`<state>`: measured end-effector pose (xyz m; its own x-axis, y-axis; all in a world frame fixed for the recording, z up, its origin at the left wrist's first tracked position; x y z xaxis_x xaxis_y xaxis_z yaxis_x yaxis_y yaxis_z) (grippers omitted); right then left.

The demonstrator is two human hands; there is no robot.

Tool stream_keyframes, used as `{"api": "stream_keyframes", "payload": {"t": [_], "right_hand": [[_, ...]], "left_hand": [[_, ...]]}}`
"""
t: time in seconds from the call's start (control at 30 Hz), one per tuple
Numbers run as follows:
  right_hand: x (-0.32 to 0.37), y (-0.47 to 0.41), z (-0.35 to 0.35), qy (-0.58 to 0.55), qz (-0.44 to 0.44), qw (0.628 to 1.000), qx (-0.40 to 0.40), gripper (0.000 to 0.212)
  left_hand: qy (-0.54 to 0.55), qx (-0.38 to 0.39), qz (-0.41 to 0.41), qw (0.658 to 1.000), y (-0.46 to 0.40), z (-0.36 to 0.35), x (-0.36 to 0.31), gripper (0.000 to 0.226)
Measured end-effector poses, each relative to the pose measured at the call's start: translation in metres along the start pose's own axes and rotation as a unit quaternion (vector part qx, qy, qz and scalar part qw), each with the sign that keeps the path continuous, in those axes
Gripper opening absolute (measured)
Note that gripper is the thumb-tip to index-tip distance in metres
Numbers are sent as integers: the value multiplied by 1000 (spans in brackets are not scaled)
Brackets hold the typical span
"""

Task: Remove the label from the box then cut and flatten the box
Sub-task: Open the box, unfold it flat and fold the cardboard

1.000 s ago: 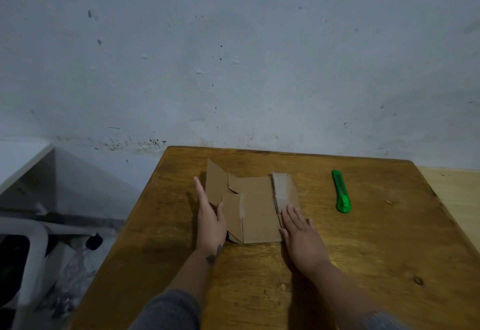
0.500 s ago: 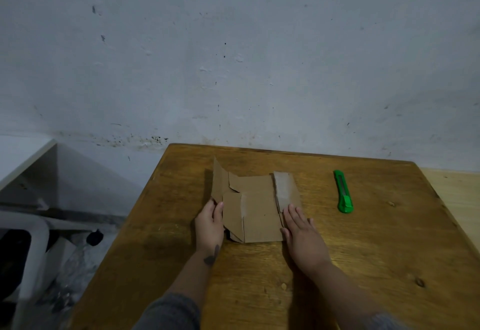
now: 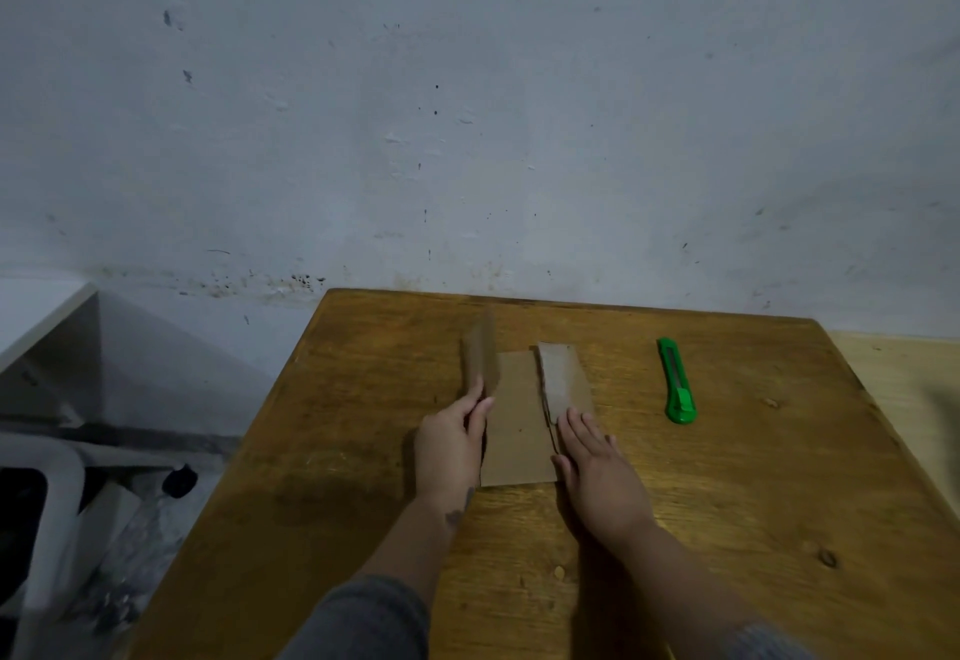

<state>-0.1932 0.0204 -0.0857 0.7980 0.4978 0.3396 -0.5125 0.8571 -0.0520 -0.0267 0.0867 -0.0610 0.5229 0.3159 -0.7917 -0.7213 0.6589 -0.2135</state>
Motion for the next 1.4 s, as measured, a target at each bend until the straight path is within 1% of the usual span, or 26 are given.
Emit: {"api": "stream_keyframes", "payload": {"t": [0.1,0.17,0.23,0.4,0.5,0.57,0.63,0.73,0.87,0.93,1.03,1.1,1.23,1.3,1.33,1.4], "right_hand": [[-1,0,-1,-3,9,1000,-19,54],[-4,0,-3,-13,15,999,-37,53],[-7,-1,-3,-22,22,998,-48,53],[-11,-2,-4,-33,37,996,-72,54],[-13,-2,-4,-39,42,995,-77,54],[-14,-2,-3,-47,39,995,-80,55],[-13,-1,-3,-55,33,995,-83,56],[-12,-1,-2,-64,25,995,-79,59],[-13,-12,9,-108,-24,990,-85,63],[-12,-23,14,-91,-15,993,-79,58],[-7,-44,14,-65,16,998,-17,54],[-5,-55,10,-63,21,998,9,54],[-3,-69,5,-73,18,997,13,55],[-3,-72,2,-75,16,997,11,56],[-4,-72,-1,-67,16,998,10,56],[-6,-70,-7,-41,17,999,7,56]], "left_hand": [[-90,0,-52,995,3,-7,-9,37],[-128,-4,-88,988,3,-12,-14,37],[-174,13,-123,977,3,-17,-18,39],[-306,69,-204,927,2,-30,-23,44],[-359,115,-221,900,0,-38,-23,45],[-378,133,-224,888,1,-40,-25,44],[-389,139,-232,880,5,-41,-24,44],[-387,138,-244,878,10,-39,-21,48],[-379,138,-246,881,14,-38,-20,51],[-374,134,-245,884,15,-39,-18,51],[-373,121,-252,885,14,-40,-16,50],[-375,117,-259,882,13,-40,-17,50],[-372,98,-271,883,15,-45,-10,48],[-359,91,-266,890,15,-47,-6,42],[-353,98,-272,890,15,-47,-4,40],[-330,96,-268,900,15,-48,-2,37]]}}
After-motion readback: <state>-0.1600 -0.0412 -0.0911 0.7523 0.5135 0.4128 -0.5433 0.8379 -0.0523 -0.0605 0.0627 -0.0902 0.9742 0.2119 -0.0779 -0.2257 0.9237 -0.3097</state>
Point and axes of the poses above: each hand's wrist, its own y-axis away from the middle knuckle, its own z-axis out of the back of the hand, x = y × z, the point moved 1 cm from there along -y, towards the middle knuckle, and after that the axes turned 10 degrees about -x, right-handed, at the moved point
